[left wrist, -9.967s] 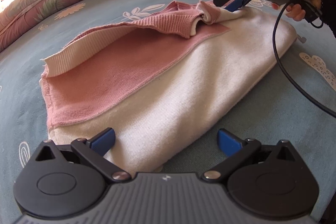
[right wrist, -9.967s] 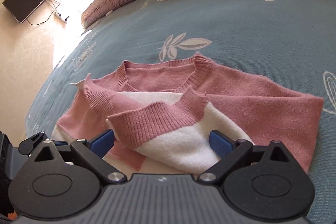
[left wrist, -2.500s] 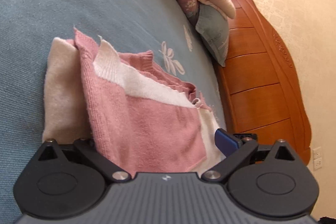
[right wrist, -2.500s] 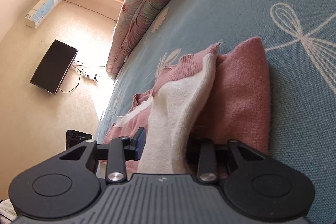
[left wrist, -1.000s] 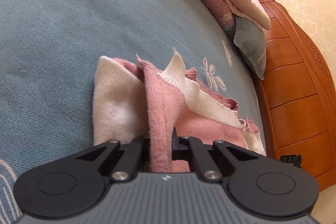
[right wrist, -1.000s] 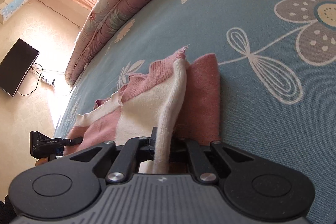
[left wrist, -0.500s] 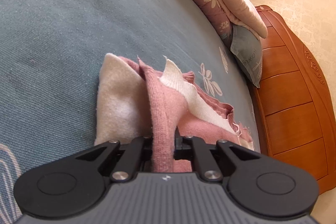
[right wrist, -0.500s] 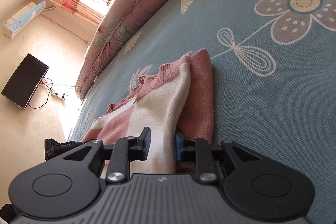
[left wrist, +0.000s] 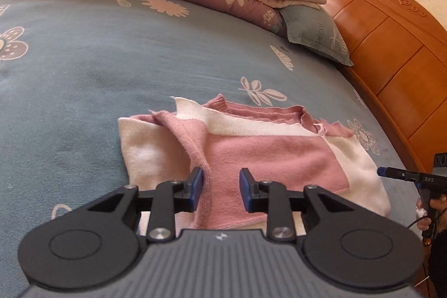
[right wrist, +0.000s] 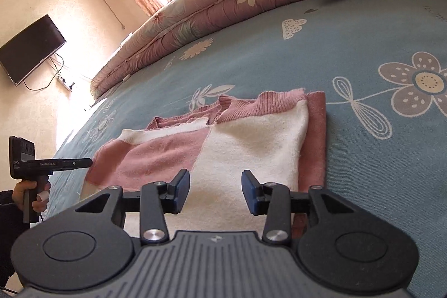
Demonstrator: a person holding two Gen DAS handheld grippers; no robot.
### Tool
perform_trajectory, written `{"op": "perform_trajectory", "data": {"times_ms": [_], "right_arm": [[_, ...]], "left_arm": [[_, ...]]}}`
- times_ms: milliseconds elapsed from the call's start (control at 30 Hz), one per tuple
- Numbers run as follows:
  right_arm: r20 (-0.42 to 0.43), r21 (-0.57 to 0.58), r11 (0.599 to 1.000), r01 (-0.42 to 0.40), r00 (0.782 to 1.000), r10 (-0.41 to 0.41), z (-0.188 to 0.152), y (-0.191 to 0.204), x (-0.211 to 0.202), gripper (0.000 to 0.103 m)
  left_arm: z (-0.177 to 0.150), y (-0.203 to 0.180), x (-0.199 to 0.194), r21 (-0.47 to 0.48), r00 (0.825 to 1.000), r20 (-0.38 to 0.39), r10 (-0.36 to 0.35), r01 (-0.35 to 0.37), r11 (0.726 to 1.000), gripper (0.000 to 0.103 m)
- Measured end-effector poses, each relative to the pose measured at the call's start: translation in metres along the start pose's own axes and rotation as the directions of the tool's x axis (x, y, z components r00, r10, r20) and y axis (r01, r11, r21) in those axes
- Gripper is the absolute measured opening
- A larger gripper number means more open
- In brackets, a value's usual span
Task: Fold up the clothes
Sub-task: 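Open both grippers and release the folded sweater, then raise both grippers away from the folded sweater and hover above it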
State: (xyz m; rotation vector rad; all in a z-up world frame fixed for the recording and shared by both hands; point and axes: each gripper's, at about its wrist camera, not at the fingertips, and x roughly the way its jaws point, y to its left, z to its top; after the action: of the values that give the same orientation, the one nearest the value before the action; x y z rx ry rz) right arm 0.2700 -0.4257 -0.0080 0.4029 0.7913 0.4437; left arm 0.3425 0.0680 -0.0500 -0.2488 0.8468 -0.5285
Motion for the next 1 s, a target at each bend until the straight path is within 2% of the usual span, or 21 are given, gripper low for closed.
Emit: {"op": "perform_trajectory", "data": {"times_ms": [33,67,100,167,200,233,267,333,367,400,500,567,600,633,667,733,767,833,900,967,1000], "right_arm": [[-0.006,0.006,1.000,0.017,1.000,-0.017,-0.006,-0.006,0.007,0.046],[-0.013,0.011,0.999,0.034,0.999,-0.034,-0.013,-0.012,0.013,0.041],[-0.006,0.032,0.999,0.032,0.999,-0.032,-0.018,-0.018,0.016,0.040],[0.025,0.126,0.992,-0.012,1.000,0.009,-0.022,-0.032,0.006,0.039],[0.028,0.153,0.988,-0.017,1.000,0.013,-0.022,-0.035,0.001,0.039],[0.022,0.139,0.990,0.002,1.000,-0.005,-0.021,-0.033,-0.003,0.040],[0.014,0.109,0.994,0.025,1.000,-0.026,-0.018,-0.028,-0.006,0.043],[0.007,0.045,0.997,0.058,0.998,-0.059,-0.011,-0.016,-0.011,0.053],[0.014,0.016,0.997,0.071,0.997,-0.071,-0.007,-0.009,-0.012,0.056],[0.023,-0.015,0.997,0.080,0.997,-0.080,-0.003,-0.002,-0.012,0.057],[0.027,-0.076,0.995,0.066,0.998,-0.065,0.011,0.013,0.001,0.061],[0.010,-0.094,0.994,0.060,0.998,-0.060,0.017,0.016,0.015,0.063],[-0.008,-0.094,0.993,0.064,0.998,-0.065,0.019,0.014,0.025,0.063],[-0.022,-0.091,0.993,0.077,0.997,-0.079,0.020,0.010,0.033,0.063],[-0.029,-0.086,0.993,0.087,0.996,-0.090,0.020,0.005,0.039,0.063],[-0.014,-0.063,0.994,0.094,0.995,-0.095,0.022,-0.007,0.040,0.063],[0.004,-0.038,0.995,0.097,0.995,-0.097,0.023,-0.013,0.037,0.063],[0.046,0.002,0.992,0.125,0.991,-0.125,0.028,-0.022,0.027,0.063],[0.093,0.033,0.989,0.146,0.984,-0.149,0.034,-0.025,0.017,0.063],[0.129,0.020,0.989,0.144,0.981,-0.146,0.039,-0.019,0.013,0.065],[0.142,0.004,0.991,0.136,0.981,-0.135,0.042,-0.013,0.014,0.066]], "left_arm": [[-0.004,-0.003,0.002,0.007,1.000,-0.004,-0.018,0.018,1.000,0.038],[-0.010,-0.003,0.004,0.005,1.000,-0.015,-0.024,0.024,1.000,0.039],[-0.017,0.004,0.007,-0.015,0.999,-0.038,-0.011,0.010,1.000,0.040],[-0.032,0.023,0.011,-0.081,0.997,-0.081,0.017,-0.024,0.996,0.039],[-0.035,0.034,0.009,-0.118,0.996,-0.076,0.034,-0.043,0.992,0.039],[-0.033,0.042,0.003,-0.157,0.997,-0.070,0.036,-0.047,0.986,0.034],[-0.028,0.045,-0.006,-0.173,0.998,-0.041,0.047,-0.054,0.983,0.035],[-0.013,0.032,-0.020,-0.097,0.993,0.024,0.113,-0.110,0.989,0.042],[-0.006,0.025,-0.026,-0.053,0.988,0.059,0.145,-0.142,0.988,0.042],[0.000,0.016,-0.030,-0.012,0.986,0.079,0.144,-0.143,0.990,0.042],[0.007,-0.016,-0.022,0.077,0.997,0.081,0.017,-0.023,0.997,0.046],[0.001,-0.030,0.000,0.102,0.995,0.009,-0.102,0.101,0.990,0.052],[-0.002,-0.035,0.013,0.098,0.987,-0.044,-0.158,0.161,0.982,0.056],[-0.006,-0.037,0.025,0.096,0.982,-0.086,-0.170,0.178,0.979,0.056],[-0.011,-0.037,0.037,0.112,0.986,-0.115,-0.119,0.131,0.985,0.056],[-0.014,-0.023,0.045,0.111,0.994,-0.109,0.003,0.009,0.994,0.052],[-0.012,-0.009,0.040,0.070,0.996,-0.079,0.050,-0.044,0.997,0.052],[-0.004,0.017,0.022,-0.021,0.994,0.009,0.105,-0.104,0.994,0.052],[0.007,0.032,0.008,-0.082,0.989,0.061,0.136,-0.131,0.988,0.052],[0.011,0.023,0.011,-0.038,0.992,0.070,0.108,-0.105,0.994,0.053],[0.013,0.016,0.015,-0.008,0.993,0.072,0.089,-0.089,0.996,0.057]]}}
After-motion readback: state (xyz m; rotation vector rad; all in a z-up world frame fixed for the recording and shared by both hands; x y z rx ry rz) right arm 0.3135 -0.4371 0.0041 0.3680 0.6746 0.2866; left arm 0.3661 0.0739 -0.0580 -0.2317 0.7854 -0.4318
